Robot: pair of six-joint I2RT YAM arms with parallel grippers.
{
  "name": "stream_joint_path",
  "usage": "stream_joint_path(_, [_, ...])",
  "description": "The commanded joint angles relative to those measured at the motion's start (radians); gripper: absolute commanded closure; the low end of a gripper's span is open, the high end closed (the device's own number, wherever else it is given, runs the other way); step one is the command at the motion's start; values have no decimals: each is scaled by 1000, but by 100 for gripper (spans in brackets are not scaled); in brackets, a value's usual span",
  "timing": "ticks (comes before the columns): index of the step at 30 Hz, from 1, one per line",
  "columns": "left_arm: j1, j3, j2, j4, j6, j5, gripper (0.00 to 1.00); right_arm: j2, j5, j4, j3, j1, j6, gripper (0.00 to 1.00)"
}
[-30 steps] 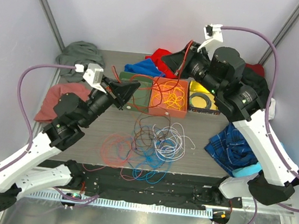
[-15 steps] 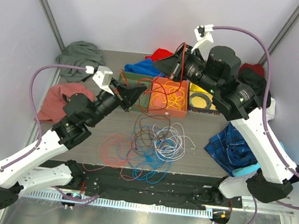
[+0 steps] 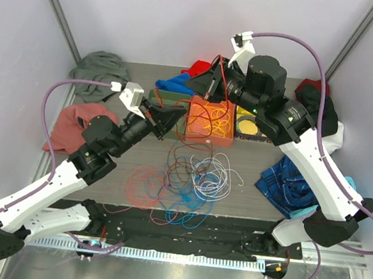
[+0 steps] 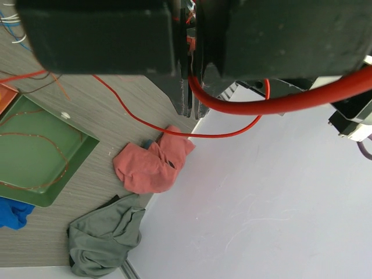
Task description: Untangle the cables
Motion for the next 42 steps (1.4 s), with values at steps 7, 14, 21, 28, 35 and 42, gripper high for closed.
stream_joint_path(7, [-2, -13, -25, 64, -3, 9, 100, 21, 11, 9, 43, 5, -31, 99])
stream_joint_path(14, [-1, -21, -18, 67, -2, 1, 99, 23, -28, 23, 48, 7, -8, 99])
stream_joint_path(21, [-2, -24, -6, 81, -8, -7, 94, 18, -57, 29, 58, 21, 12, 99])
stream_joint_path(28, [-2, -24, 5, 98, -11, -7, 91, 29, -92, 28, 74, 50, 30, 99])
stream_joint_path(35, [-1, -26, 3, 99, -10, -10, 96, 37, -91, 21, 85, 70, 29, 99])
stream_joint_path(42, [-2, -23, -5, 73, -2, -22, 100, 29, -71, 18, 65, 73, 9, 99])
